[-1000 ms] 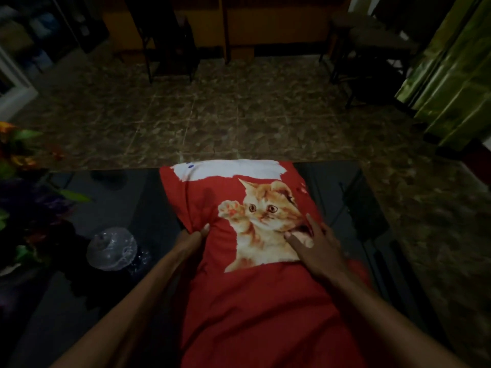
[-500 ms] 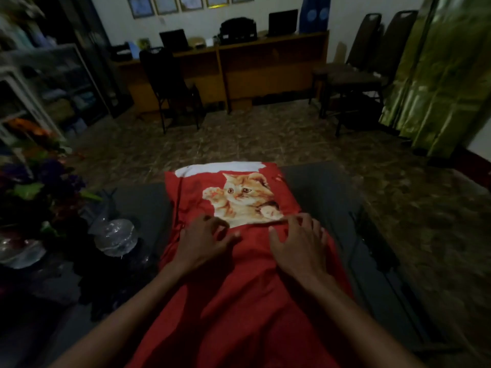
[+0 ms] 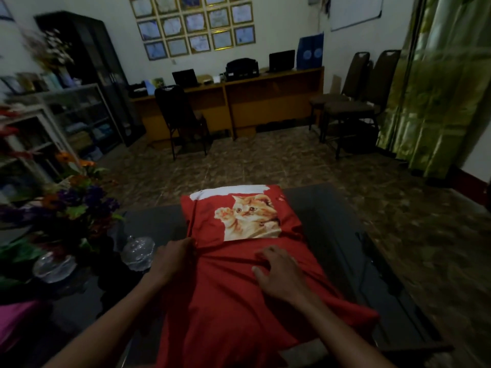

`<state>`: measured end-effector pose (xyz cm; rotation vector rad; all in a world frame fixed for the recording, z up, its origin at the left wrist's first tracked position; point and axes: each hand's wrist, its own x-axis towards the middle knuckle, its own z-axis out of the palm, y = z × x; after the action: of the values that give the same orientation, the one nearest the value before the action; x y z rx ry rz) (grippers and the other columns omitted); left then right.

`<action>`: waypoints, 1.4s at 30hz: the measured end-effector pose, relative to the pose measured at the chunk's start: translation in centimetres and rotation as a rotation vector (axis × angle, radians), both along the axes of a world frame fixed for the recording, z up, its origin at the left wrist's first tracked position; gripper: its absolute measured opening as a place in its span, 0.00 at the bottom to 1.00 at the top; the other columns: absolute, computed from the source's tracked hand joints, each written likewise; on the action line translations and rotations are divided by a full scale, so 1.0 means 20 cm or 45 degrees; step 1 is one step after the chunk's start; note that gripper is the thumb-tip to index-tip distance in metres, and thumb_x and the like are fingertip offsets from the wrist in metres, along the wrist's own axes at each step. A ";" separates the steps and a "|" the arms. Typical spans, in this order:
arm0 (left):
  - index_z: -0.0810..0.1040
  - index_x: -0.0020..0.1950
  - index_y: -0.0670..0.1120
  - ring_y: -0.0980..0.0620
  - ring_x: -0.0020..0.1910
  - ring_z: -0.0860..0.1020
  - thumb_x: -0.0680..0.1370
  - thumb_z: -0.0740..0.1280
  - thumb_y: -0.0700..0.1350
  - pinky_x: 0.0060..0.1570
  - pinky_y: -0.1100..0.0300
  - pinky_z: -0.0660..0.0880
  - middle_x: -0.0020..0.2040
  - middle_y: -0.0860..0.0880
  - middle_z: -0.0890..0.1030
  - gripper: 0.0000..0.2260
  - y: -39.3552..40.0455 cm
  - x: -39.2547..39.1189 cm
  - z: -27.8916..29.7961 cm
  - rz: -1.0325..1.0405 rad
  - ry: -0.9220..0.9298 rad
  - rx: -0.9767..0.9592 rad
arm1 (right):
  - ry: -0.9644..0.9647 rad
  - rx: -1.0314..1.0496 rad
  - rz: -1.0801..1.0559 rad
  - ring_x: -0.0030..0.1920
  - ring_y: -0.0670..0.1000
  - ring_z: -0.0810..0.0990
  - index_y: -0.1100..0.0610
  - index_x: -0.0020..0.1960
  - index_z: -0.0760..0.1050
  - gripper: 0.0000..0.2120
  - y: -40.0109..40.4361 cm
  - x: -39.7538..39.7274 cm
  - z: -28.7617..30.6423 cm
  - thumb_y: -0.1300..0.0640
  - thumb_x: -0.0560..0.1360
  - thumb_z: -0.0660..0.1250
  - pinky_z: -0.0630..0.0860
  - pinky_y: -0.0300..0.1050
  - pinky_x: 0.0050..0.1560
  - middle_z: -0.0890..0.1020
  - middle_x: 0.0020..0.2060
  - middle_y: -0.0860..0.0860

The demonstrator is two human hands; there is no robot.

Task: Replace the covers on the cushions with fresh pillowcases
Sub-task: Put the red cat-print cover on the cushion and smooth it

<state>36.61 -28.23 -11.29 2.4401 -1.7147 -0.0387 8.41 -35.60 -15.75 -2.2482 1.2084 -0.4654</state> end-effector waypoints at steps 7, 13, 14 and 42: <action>0.76 0.65 0.51 0.48 0.59 0.79 0.74 0.68 0.62 0.56 0.48 0.75 0.60 0.50 0.80 0.24 -0.14 -0.33 -0.04 -0.218 0.117 -0.223 | 0.013 0.270 -0.610 0.76 0.62 0.61 0.48 0.79 0.60 0.33 -0.04 -0.18 -0.05 0.35 0.79 0.58 0.58 0.62 0.75 0.61 0.77 0.56; 0.80 0.48 0.50 0.49 0.42 0.80 0.76 0.72 0.53 0.35 0.58 0.68 0.45 0.48 0.84 0.08 -0.13 -0.43 -0.12 -0.217 0.172 -0.196 | 0.020 0.389 -0.536 0.74 0.66 0.64 0.48 0.81 0.54 0.38 0.05 -0.27 -0.12 0.31 0.78 0.56 0.63 0.57 0.74 0.57 0.78 0.60; 0.80 0.46 0.50 0.47 0.41 0.81 0.75 0.73 0.51 0.35 0.57 0.71 0.43 0.48 0.84 0.06 -0.12 -0.43 -0.11 -0.198 0.201 -0.272 | 0.052 0.392 -0.513 0.74 0.66 0.66 0.49 0.81 0.55 0.38 0.05 -0.28 -0.11 0.31 0.78 0.57 0.64 0.56 0.72 0.59 0.77 0.61; 0.75 0.51 0.52 0.51 0.47 0.73 0.57 0.71 0.73 0.43 0.55 0.61 0.49 0.54 0.76 0.33 0.34 -0.84 -0.29 -1.010 -0.251 -0.092 | -0.164 0.289 -0.409 0.48 0.52 0.85 0.45 0.30 0.80 0.11 -0.56 -0.24 -0.08 0.49 0.68 0.78 0.81 0.50 0.54 0.87 0.41 0.47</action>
<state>19.89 -21.48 -16.99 1.6076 -2.5961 0.1710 3.70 -46.83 -17.42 -1.8139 1.4807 -0.5546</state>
